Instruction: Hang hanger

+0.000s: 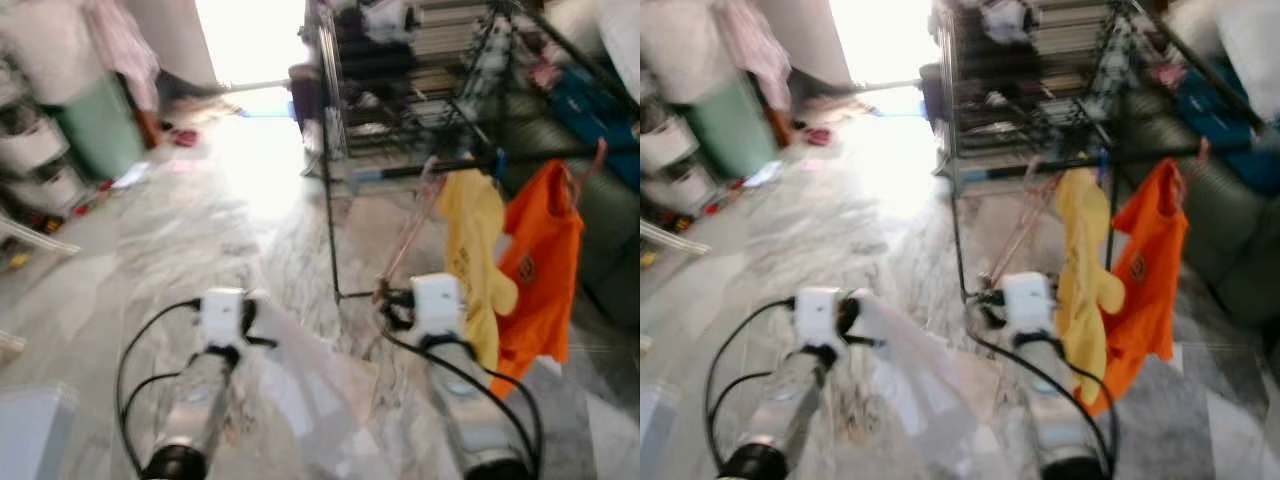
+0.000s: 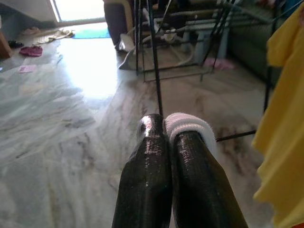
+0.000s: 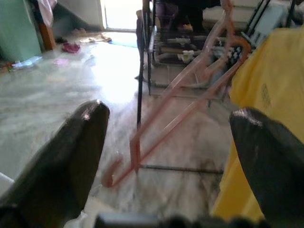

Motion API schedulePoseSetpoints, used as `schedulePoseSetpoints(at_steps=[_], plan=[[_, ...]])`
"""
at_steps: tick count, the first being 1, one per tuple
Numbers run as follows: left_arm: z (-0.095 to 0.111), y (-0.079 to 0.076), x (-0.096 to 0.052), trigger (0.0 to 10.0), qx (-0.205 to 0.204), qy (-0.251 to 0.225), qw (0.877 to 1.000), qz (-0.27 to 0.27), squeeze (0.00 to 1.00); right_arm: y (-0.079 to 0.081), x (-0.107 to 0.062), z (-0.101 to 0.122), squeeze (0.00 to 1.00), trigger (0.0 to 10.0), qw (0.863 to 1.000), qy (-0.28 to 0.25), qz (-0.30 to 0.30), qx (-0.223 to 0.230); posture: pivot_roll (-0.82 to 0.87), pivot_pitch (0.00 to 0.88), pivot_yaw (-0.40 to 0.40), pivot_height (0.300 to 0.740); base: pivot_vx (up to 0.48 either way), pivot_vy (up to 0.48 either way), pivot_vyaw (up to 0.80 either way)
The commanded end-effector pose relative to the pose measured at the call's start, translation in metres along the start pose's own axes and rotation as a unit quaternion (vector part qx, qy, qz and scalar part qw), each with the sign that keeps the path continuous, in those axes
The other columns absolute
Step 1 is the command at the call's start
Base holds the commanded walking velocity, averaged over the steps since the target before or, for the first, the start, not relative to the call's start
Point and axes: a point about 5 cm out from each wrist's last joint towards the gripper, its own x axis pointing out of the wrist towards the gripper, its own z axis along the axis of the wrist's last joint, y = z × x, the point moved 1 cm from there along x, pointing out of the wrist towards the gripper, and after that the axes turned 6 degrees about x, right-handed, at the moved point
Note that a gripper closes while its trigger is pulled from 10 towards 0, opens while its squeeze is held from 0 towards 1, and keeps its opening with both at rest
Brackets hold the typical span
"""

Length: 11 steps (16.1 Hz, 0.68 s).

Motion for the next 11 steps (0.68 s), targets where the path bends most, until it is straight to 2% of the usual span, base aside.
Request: schedulePoseSetpoints(at_steps=[1, 4, 11], plan=[[0.0191, -0.0052, 0.0113, 10.0, 0.005, -0.034, 0.999, -0.009, 0.00, -0.0093, 0.0043, 0.0048, 0.00, 10.0, 1.000, -0.007, -0.010, -0.002, -0.24, 0.000, 0.112, 0.740, 0.337, 0.000, 0.00], [0.0213, -0.0044, 0.0147, 10.0, 0.012, -0.032, 0.999, -0.011, 0.00, -0.0112, 0.0074, 0.0059, 0.00, 10.0, 1.000, -0.010, -0.016, 0.001, -0.25, 0.000, 0.122, 0.740, 0.300, 0.000, 0.00], [0.0147, -0.0091, 0.0122, 10.0, 0.021, -0.024, 0.999, -0.029, 0.00, -0.0090, 0.0070, 0.0027, 0.00, 10.0, 1.000, -0.007, -0.019, 0.004, -0.25, 0.000, 0.128, 0.740, 0.000, 0.000, 0.00]])
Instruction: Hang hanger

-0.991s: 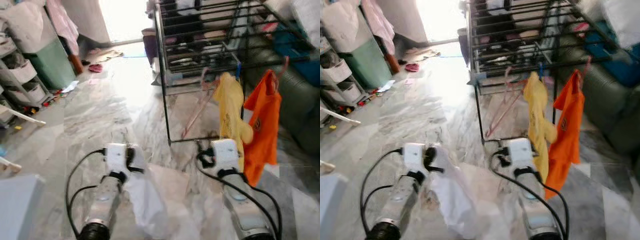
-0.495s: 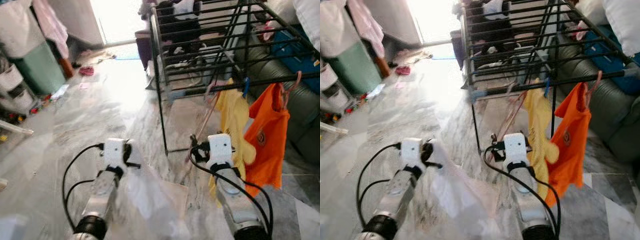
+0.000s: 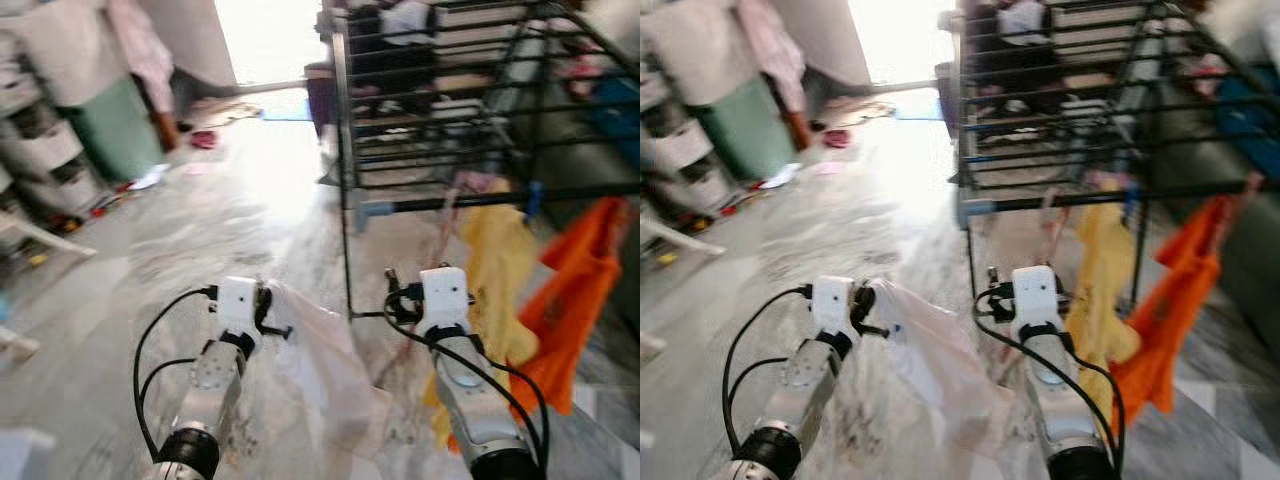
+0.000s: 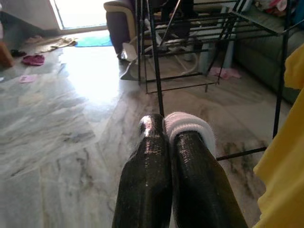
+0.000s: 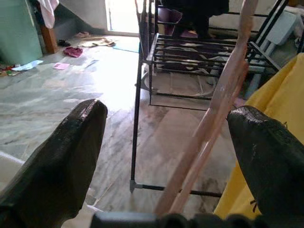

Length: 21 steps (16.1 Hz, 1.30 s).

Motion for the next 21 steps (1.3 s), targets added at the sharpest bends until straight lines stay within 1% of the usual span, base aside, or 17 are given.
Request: schedulePoseSetpoints(at_steps=[1, 3, 5, 6, 8, 9, 12, 14, 18, 19, 21], plan=[[0.003, 0.004, -0.001, 10.0, 0.014, -0.010, 1.000, -0.008, 0.00, 0.005, 0.000, -0.003, 0.00, 10.0, 1.000, 0.005, 0.003, 0.006, -0.25, 0.000, 0.128, 0.740, 0.000, 0.000, 0.00], [0.002, 0.004, -0.001, 10.0, 0.016, -0.007, 1.000, -0.016, 0.00, 0.006, 0.001, -0.004, 0.00, 10.0, 1.000, 0.014, -0.003, 0.019, -0.25, 0.000, 0.129, 0.740, 0.000, 0.000, 0.00], [0.001, 0.004, -0.001, 10.0, 0.018, -0.003, 1.000, -0.020, 0.00, 0.007, 0.006, -0.007, 0.00, 10.0, 0.999, 0.033, -0.012, 0.008, -0.25, 0.000, 0.134, 0.740, 0.000, 0.000, 0.00], [0.001, 0.004, -0.001, 10.0, 0.018, -0.002, 1.000, -0.024, 0.00, 0.006, 0.008, -0.006, 0.00, 10.0, 0.999, 0.034, -0.015, 0.008, -0.25, 0.000, 0.132, 0.740, 0.000, 0.000, 0.00], [0.001, 0.003, -0.001, 10.0, 0.016, -0.003, 0.999, -0.029, 0.00, 0.007, 0.010, 0.002, 0.00, 10.0, 1.000, 0.015, -0.016, 0.007, -0.24, 0.000, 0.130, 0.740, 0.000, 0.000, 0.00], [0.002, 0.005, -0.001, 10.0, 0.013, -0.008, 1.000, -0.025, 0.00, 0.007, 0.010, 0.006, 0.00, 10.0, 1.000, -0.001, -0.012, -0.005, -0.24, 0.000, 0.129, 0.740, 0.000, 0.000, 0.00], [0.001, 0.003, -0.002, 10.0, 0.011, -0.005, 0.999, -0.032, 0.00, -0.005, 0.006, 0.003, 0.00, 10.0, 0.999, -0.001, -0.043, -0.025, -0.24, 0.000, 0.127, 0.740, 0.000, 0.000, 0.00], [0.000, 0.001, -0.002, 10.0, 0.009, -0.004, 0.999, -0.039, 0.00, -0.012, 0.007, 0.000, 0.00, 10.0, 0.997, 0.012, -0.067, -0.037, -0.24, 0.000, 0.128, 0.740, 0.000, 0.000, 0.00], [0.001, -0.003, -0.001, 10.0, 0.008, -0.004, 0.999, -0.046, 0.00, -0.022, 0.009, -0.010, 0.00, 10.0, 0.994, 0.047, -0.095, -0.022, -0.25, 0.000, 0.131, 0.740, 0.000, 0.000, 0.00], [0.001, -0.003, 0.000, 10.0, 0.007, -0.003, 0.999, -0.049, 0.00, -0.025, 0.011, -0.012, 0.00, 10.0, 0.993, 0.057, -0.102, -0.021, -0.25, 0.000, 0.132, 0.740, 0.000, 0.000, 0.00], [0.000, -0.005, 0.000, 10.0, 0.008, 0.000, 0.999, -0.053, 0.00, -0.025, 0.018, -0.016, 0.00, 10.0, 0.991, 0.083, -0.102, -0.013, -0.25, 0.000, 0.135, 0.740, 0.000, 0.000, 0.00]])
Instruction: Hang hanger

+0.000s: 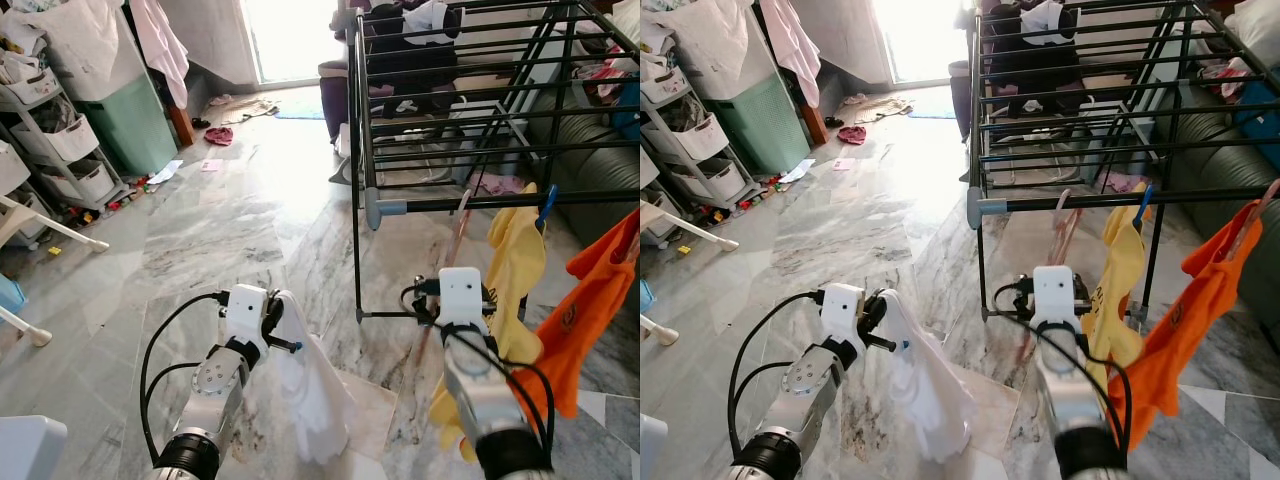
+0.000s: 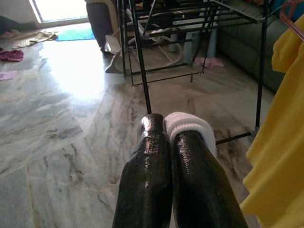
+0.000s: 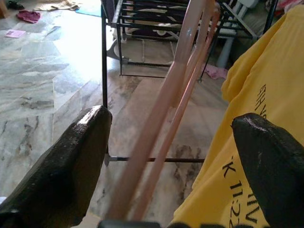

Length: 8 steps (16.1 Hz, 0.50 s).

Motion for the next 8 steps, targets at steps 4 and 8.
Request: schedulePoseSetpoints(at_steps=[4, 8], plan=[[0.004, 0.002, 0.002, 10.0, 0.004, -0.006, 1.000, 0.001, 0.00, 0.005, 0.009, 0.008, 0.00, 10.0, 1.000, 0.003, -0.002, -0.004, -0.25, 0.000, 0.130, 0.740, 0.000, 0.000, 0.00], [0.003, 0.003, 0.001, 10.0, 0.004, -0.003, 1.000, 0.003, 0.00, -0.009, 0.013, 0.000, 0.00, 10.0, 0.999, 0.032, -0.034, -0.014, -0.24, 0.000, 0.129, 0.740, 0.000, 0.000, 0.00]])
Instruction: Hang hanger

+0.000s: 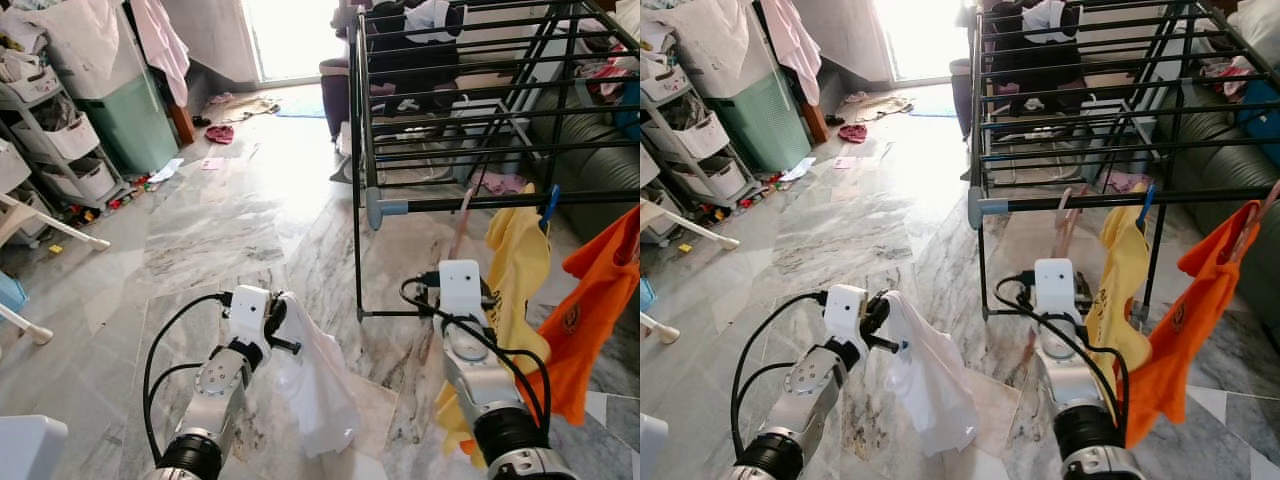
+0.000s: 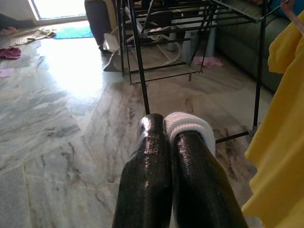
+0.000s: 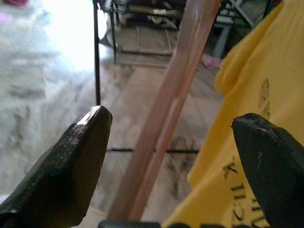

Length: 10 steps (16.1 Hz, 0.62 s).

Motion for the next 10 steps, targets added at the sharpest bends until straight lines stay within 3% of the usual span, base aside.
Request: schedulePoseSetpoints(at_steps=[1, 6, 10], plan=[[0.003, 0.006, 0.000, 10.0, 0.007, -0.002, 1.000, 0.006, 0.00, -0.003, 0.003, 0.004, 0.00, 10.0, 1.000, 0.004, -0.012, 0.003, -0.24, 0.000, 0.130, 0.740, 0.000, 0.000, 0.00], [0.003, 0.005, 0.001, 10.0, 0.011, 0.000, 1.000, 0.001, 0.00, -0.016, 0.004, 0.009, 0.00, 10.0, 0.999, -0.008, -0.036, -0.014, -0.25, 0.000, 0.139, 0.740, 0.000, 0.000, 0.00], [0.004, 0.004, 0.003, 10.0, 0.012, 0.002, 1.000, -0.001, 0.00, -0.007, 0.002, 0.013, 0.00, 10.0, 0.999, -0.025, -0.008, -0.028, -0.26, 0.000, 0.145, 0.740, 0.000, 0.000, 0.00]])
